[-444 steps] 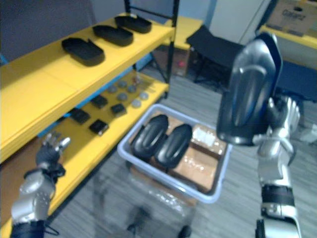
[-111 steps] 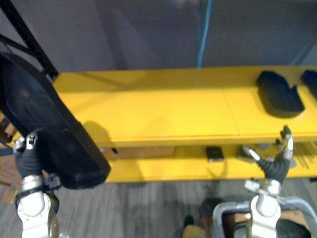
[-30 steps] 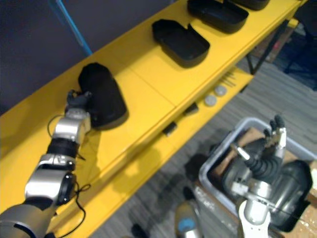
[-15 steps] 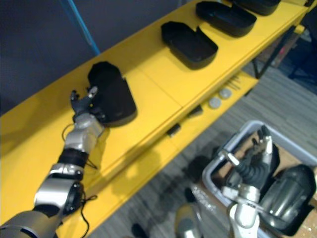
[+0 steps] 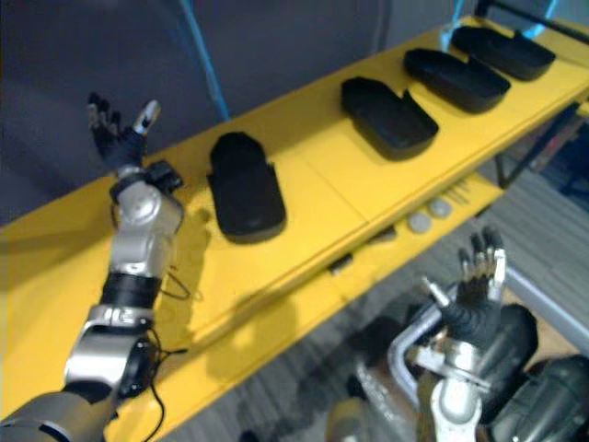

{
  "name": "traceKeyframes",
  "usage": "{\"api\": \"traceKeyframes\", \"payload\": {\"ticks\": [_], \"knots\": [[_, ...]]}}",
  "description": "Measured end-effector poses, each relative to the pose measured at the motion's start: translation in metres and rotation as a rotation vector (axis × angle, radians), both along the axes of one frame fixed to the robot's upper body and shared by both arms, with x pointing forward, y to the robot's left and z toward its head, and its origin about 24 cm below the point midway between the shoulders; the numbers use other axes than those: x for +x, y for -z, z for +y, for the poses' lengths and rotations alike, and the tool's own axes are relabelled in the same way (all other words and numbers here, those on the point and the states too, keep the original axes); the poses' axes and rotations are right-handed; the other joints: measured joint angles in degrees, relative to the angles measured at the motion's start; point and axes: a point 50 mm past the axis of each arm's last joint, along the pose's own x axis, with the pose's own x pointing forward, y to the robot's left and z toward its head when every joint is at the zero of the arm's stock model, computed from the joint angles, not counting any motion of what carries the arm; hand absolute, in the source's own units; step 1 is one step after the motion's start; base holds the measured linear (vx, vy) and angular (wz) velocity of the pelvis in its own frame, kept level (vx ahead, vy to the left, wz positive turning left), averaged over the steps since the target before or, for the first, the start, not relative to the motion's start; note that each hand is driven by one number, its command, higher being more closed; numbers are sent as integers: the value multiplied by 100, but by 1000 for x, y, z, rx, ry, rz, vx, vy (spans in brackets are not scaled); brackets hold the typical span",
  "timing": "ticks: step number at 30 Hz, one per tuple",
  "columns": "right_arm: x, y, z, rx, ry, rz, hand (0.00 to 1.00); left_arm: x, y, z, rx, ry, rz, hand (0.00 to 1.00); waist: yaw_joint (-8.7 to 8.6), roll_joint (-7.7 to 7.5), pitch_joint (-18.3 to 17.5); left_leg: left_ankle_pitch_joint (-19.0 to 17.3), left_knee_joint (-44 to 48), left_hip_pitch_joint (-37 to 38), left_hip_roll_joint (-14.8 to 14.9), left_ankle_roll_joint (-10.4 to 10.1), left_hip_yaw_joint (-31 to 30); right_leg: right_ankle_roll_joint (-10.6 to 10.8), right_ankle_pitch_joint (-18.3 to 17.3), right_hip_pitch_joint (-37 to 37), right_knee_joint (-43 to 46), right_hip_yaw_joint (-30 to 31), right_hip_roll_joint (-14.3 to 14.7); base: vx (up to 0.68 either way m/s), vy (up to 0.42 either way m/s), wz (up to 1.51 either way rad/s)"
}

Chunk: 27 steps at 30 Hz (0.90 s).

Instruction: Walk over and take plastic housings, then place them on the shelf

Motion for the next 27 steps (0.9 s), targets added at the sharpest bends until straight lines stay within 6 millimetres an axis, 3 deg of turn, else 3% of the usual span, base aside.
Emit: {"api": "traceKeyframes", "payload": {"ticks": [1,4,8,9,18,22,27], "knots": [[0,0,0,0,1,3,0,-2,0,2,1,-1,-9,0,9,11,-21,0,-1,-2,2,-1,-20,-1,1,23,-18,-20,0,11,-11,24],[2,-2,-4,-12,4,6,0,-32,6,20,56,-52,-95,0,155,124,-274,5,-6,-61,25,-9,-136,-5,3,89,-93,-165,1,38,-15,19],[6,-8,-13,-25,40,-14,0,-91,25,40,187,-123,-155,0,495,139,-480,31,-9,-86,59,-52,-403,-11,7,288,-197,-460,-3,29,-15,30],[35,-14,-11,-48,6,-11,0,-142,52,45,309,-158,-115,0,1121,-11,-898,257,-47,-276,128,-109,-826,-153,112,464,-354,-929,38,1,-7,10],[36,-10,-14,-30,-8,24,0,-148,57,48,285,-185,-107,0,1130,-21,-904,263,-45,-278,128,-108,-831,-151,116,464,-354,-929,38,0,0,0],[33,-3,-22,52,-19,55,0,-169,66,60,305,-281,-72,0,1174,-20,-903,262,-45,-299,127,-107,-860,-150,114,477,-372,-961,38,0,-1,1],[37,0,-16,84,-104,65,0,-193,74,72,381,-444,6,0,1348,-17,-898,275,-47,-404,105,-103,-1100,-152,97,606,-481,-1207,26,-2,-9,23]]}}
